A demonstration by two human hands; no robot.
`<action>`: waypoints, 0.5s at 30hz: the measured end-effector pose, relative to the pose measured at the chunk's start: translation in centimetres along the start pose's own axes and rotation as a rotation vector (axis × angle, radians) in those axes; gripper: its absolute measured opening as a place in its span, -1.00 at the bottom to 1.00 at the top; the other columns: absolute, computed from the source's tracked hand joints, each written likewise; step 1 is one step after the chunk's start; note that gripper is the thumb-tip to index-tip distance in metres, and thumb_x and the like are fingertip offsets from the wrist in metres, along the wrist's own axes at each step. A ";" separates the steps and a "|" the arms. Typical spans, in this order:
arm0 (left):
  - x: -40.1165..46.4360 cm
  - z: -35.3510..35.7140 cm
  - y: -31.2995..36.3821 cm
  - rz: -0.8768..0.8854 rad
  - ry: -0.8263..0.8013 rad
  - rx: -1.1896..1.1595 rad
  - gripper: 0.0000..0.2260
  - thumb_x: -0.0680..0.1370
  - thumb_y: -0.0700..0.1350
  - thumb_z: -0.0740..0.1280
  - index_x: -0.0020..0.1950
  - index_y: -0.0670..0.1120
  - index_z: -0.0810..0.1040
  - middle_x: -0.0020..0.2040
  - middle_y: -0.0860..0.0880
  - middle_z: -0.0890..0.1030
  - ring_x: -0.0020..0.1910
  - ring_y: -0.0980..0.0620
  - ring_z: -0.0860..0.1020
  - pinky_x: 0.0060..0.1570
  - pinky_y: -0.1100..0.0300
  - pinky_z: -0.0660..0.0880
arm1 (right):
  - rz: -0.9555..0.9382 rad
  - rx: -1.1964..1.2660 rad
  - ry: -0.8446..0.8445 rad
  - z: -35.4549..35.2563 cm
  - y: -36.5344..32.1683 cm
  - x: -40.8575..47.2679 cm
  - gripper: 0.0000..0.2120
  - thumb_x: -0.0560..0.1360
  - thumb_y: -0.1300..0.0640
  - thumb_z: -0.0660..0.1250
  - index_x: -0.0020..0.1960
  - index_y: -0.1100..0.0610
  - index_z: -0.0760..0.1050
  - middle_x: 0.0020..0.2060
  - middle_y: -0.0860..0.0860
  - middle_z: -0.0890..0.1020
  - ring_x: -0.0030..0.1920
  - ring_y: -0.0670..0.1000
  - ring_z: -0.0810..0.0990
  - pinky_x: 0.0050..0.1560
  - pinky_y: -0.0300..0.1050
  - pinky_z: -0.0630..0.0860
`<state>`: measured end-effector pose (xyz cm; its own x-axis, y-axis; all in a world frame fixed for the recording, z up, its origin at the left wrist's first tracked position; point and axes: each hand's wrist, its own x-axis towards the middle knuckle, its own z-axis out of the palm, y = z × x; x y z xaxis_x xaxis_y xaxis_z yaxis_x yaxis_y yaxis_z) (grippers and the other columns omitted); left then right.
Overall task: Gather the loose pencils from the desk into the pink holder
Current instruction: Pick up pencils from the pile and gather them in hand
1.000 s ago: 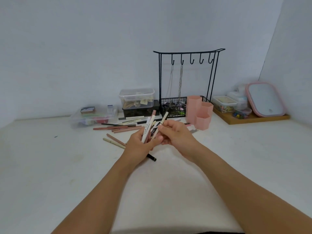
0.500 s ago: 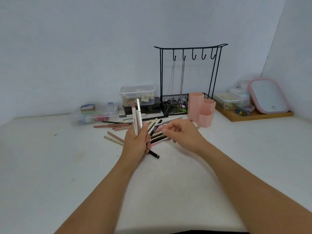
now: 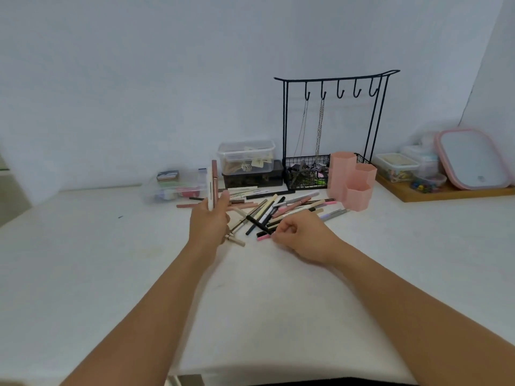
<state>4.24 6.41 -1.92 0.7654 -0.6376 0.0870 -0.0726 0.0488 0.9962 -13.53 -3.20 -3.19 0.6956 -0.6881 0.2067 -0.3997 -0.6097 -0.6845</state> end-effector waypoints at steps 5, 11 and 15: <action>-1.1 0.7 -1.5 0.020 -0.001 -0.234 -0.67 0.59 0.12 0.38 -0.18 -0.06 0.39 -0.47 -0.01 0.35 -0.56 0.07 0.26 -0.60 0.27 0.19 | 0.052 0.637 -0.047 0.5 -1.1 -0.3 -0.84 0.59 0.23 0.35 -0.16 0.23 0.57 -0.38 0.16 0.61 -0.48 -0.05 0.48 -0.46 -0.21 0.43; -1.3 1.3 -1.8 0.068 -0.151 -0.218 -0.64 0.38 0.17 0.54 -0.20 -0.06 0.49 -0.52 0.04 0.36 -0.57 0.06 0.29 -0.52 0.26 0.29 | -0.037 0.754 -0.079 3.1 -2.2 0.5 -0.89 0.60 0.28 0.31 -0.09 0.22 0.55 -0.32 0.18 0.64 -0.39 0.03 0.60 -0.35 -0.15 0.58; -1.6 1.9 -1.9 0.102 -0.220 -0.199 -0.64 0.31 0.13 0.64 -0.19 -0.12 0.64 -0.36 -0.18 0.61 -0.40 -0.12 0.50 -0.30 -0.04 0.47 | -0.075 0.735 -0.109 4.1 -2.3 0.7 -0.94 0.59 0.34 0.31 -0.04 0.33 0.54 -0.34 0.18 0.62 -0.41 0.07 0.60 -0.38 -0.13 0.59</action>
<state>1.97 5.89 -4.01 0.6025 -0.7715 0.2041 0.0015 0.2569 0.9664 -9.71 -0.67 -4.33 0.7757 -0.5889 0.2268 0.1269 -0.2065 -0.9702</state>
